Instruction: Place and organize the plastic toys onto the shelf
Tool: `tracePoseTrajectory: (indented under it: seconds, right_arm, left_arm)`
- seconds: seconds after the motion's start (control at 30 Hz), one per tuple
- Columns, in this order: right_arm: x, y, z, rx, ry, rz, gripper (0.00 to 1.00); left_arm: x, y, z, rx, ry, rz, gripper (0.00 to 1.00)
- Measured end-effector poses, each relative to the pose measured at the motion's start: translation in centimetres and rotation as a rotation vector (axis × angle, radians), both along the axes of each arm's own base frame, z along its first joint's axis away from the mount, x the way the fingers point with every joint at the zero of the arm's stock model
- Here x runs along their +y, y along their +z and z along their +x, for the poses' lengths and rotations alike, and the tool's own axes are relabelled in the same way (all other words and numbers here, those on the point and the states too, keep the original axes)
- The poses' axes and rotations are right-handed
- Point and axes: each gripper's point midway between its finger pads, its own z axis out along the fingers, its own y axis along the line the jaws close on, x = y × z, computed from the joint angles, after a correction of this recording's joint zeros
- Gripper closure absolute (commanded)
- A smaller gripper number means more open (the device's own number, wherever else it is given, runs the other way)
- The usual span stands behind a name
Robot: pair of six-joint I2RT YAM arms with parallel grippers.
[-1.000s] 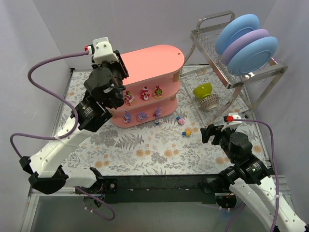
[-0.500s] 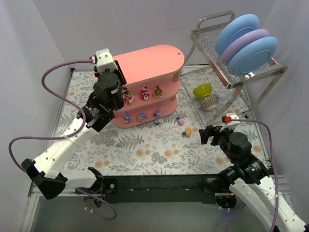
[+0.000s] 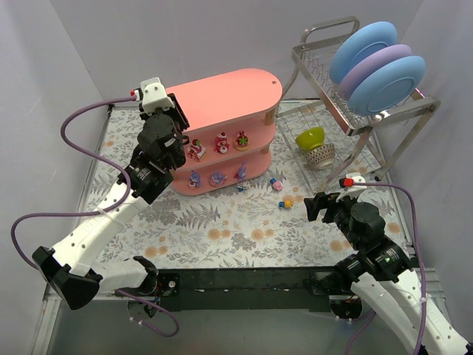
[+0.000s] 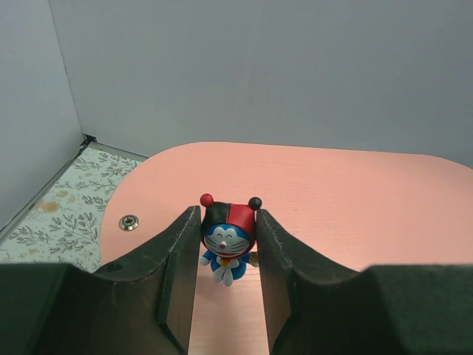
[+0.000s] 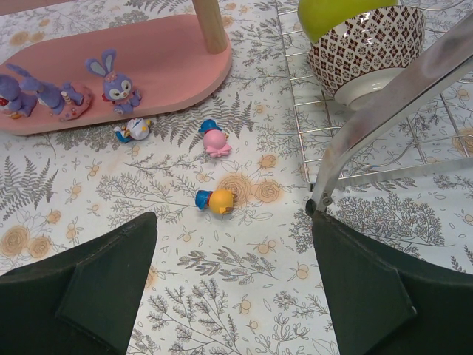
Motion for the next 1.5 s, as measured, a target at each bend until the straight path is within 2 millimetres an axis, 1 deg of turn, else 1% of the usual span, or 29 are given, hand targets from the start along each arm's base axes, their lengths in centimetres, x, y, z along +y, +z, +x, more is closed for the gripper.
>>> tracePoseTrajectory:
  seconds: [0.23,0.43,0.57,0.7,0.83,0.93,1.07,1.2,1.37,1.5]
  right_arm:
    - [0.0,0.0,0.0,0.0,0.0,0.0,0.08]
    - [0.1,0.0,0.0,0.0,0.004,0.0,0.08]
    - [0.1,0.0,0.0,0.0,0.004,0.0,0.08]
    - [0.1,0.0,0.0,0.0,0.004,0.0,0.08]
    - [0.1,0.0,0.0,0.0,0.005,0.0,0.08]
    - [0.1,0.0,0.0,0.0,0.005,0.0,0.08]
    - [0.1,0.0,0.0,0.0,0.005,0.0,0.08]
    - [0.1,0.0,0.0,0.0,0.005,0.0,0.08]
    - [0.1,0.0,0.0,0.0,0.005,0.0,0.08]
    - [0.1,0.0,0.0,0.0,0.005,0.0,0.08]
  left_arm:
    - [0.0,0.2,0.3,-0.014,-0.007,0.011,0.99]
    - [-0.2,-0.7,0.6,-0.005,-0.015,0.039,0.99]
    - [-0.4,-0.9,0.8,-0.005,-0.019,0.049,0.96]
    - [-0.4,-0.9,0.9,-0.008,-0.021,0.049,0.91]
    - [-0.5,-1.6,1.0,-0.004,-0.023,0.054,0.86]
    - [-0.5,-1.6,1.0,-0.013,-0.026,0.05,0.82]
    - [-0.5,-1.6,1.0,-0.02,-0.032,0.046,0.7]
    - [-0.6,-1.5,0.9,-0.021,-0.037,0.046,0.62]
    - [-0.4,-1.9,0.6,-0.018,-0.046,0.054,0.56]
    - [-0.6,-2.1,0.5,-0.017,-0.061,0.057,0.55]
